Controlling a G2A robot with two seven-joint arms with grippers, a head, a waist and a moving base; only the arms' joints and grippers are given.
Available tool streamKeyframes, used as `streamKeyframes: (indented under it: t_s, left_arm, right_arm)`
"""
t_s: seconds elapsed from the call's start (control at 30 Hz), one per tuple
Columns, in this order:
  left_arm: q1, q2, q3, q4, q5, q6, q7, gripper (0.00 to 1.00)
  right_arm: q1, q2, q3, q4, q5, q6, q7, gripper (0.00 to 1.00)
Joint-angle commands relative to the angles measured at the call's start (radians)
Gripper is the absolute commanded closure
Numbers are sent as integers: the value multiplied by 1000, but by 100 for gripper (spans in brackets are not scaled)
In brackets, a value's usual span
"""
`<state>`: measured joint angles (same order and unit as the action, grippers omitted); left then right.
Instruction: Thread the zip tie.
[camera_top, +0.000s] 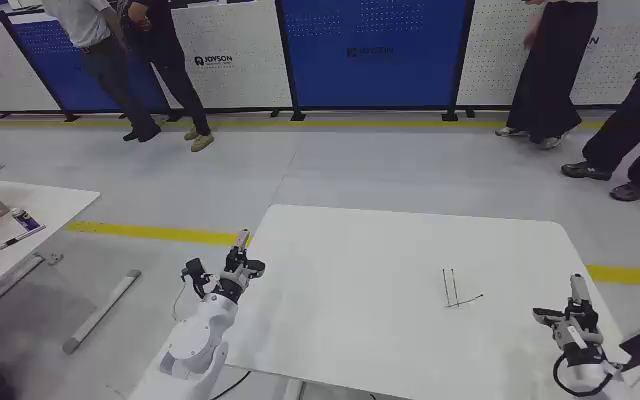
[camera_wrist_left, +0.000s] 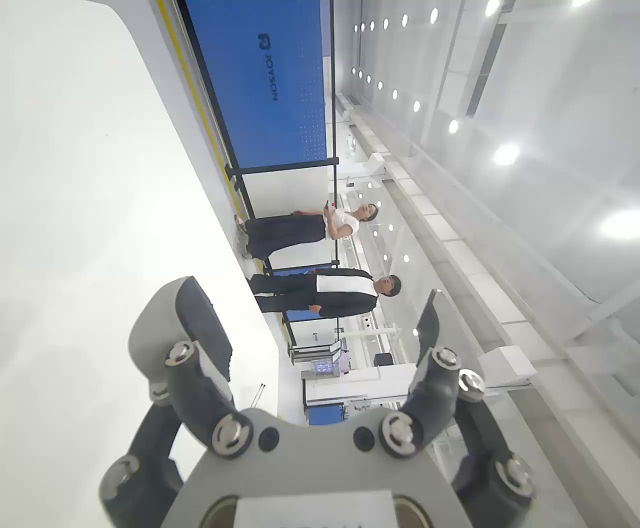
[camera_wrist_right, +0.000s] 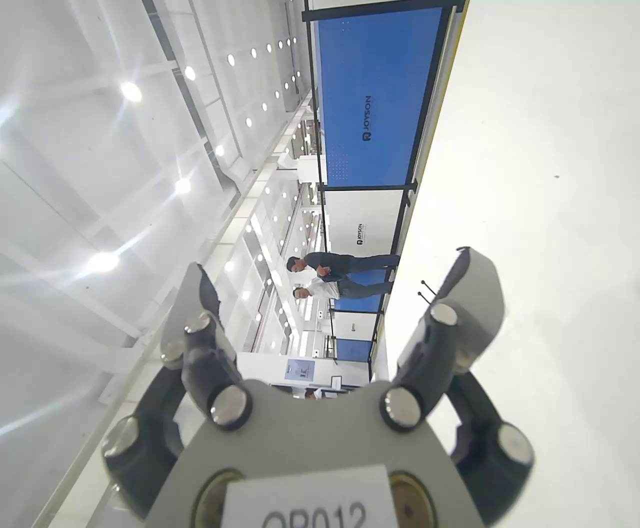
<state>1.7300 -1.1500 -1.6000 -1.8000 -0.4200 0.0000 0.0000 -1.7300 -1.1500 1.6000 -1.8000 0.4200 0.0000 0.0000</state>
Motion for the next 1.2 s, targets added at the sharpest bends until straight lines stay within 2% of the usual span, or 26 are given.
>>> streamKeyframes:
  t_s: [0.0, 0.03, 0.07, 0.1, 0.13, 0.17, 0.2, 0.23, 0.27, 0.3, 0.33, 0.4, 0.43, 0.47, 0.5, 0.53, 0.57, 0.6, 0.63, 0.7, 0.77, 0.9, 0.97, 1.07, 1.17]
  left_arm:
    - [0, 0, 0, 0, 0, 0, 0, 0]
    - [0, 0, 0, 0, 0, 0, 0, 0]
    - [0, 0, 0, 0, 0, 0, 0, 0]
    - [0, 0, 0, 0, 0, 0, 0, 0]
    - [0, 0, 0, 0, 0, 0, 0, 22]
    - [0, 0, 0, 0, 0, 0, 0, 0]
    - [0, 0, 0, 0, 0, 0, 0, 0]
    - [0, 0, 0, 0, 0, 0, 0, 22]
    - [0, 0, 0, 0, 0, 0, 0, 0]
    - [0, 0, 0, 0, 0, 0, 0, 0]
    - [0, 0, 0, 0, 0, 0, 0, 22]
    - [0, 0, 0, 0, 0, 0, 0, 22]
    - [0, 0, 0, 0, 0, 0, 0, 0]
    - [0, 0, 0, 0, 0, 0, 0, 0]
    - [0, 0, 0, 0, 0, 0, 0, 0]
    - [0, 0, 0, 0, 0, 0, 0, 22]
    - [0, 0, 0, 0, 0, 0, 0, 0]
    - [0, 0, 0, 0, 0, 0, 0, 0]
    - [0, 0, 0, 0, 0, 0, 0, 0]
    - [0, 0, 0, 0, 0, 0, 0, 0]
    - [0, 0, 0, 0, 0, 0, 0, 0]
    - [0, 0, 0, 0, 0, 0, 0, 0]
    - [0, 0, 0, 0, 0, 0, 0, 0]
    - [0, 0, 0, 0, 0, 0, 0, 0]
    - [0, 0, 0, 0, 0, 0, 0, 0]
  right_arm:
    - [0, 0, 0, 0, 0, 0, 0, 0]
    - [0, 0, 0, 0, 0, 0, 0, 22]
    - [0, 0, 0, 0, 0, 0, 0, 0]
    - [0, 0, 0, 0, 0, 0, 0, 22]
    - [0, 0, 0, 0, 0, 0, 0, 22]
    - [0, 0, 0, 0, 0, 0, 0, 22]
    - [0, 0, 0, 0, 0, 0, 0, 22]
    - [0, 0, 0, 0, 0, 0, 0, 22]
    - [0, 0, 0, 0, 0, 0, 0, 22]
    - [0, 0, 0, 0, 0, 0, 0, 22]
    - [0, 0, 0, 0, 0, 0, 0, 22]
    - [0, 0, 0, 0, 0, 0, 0, 22]
    - [0, 0, 0, 0, 0, 0, 0, 22]
    - [0, 0, 0, 0, 0, 0, 0, 22]
    - [0, 0, 0, 0, 0, 0, 0, 0]
    - [0, 0, 0, 0, 0, 0, 0, 0]
    - [0, 0, 0, 0, 0, 0, 0, 22]
    - [0, 0, 0, 0, 0, 0, 0, 0]
    - [6, 1, 1, -7, -13, 4, 13, 0]
    - [41, 12, 22, -12, -81, 56, 110, 0]
    - [65, 18, 37, -17, -124, 83, 171, 0]
    - [125, 28, 52, -16, -197, 141, 254, 0]
    - [161, 34, 41, -11, -259, 160, 322, 0]
    - [237, 43, 24, 27, -328, 217, 424, 0]
    - [244, 43, 25, 33, -328, 221, 424, 0]
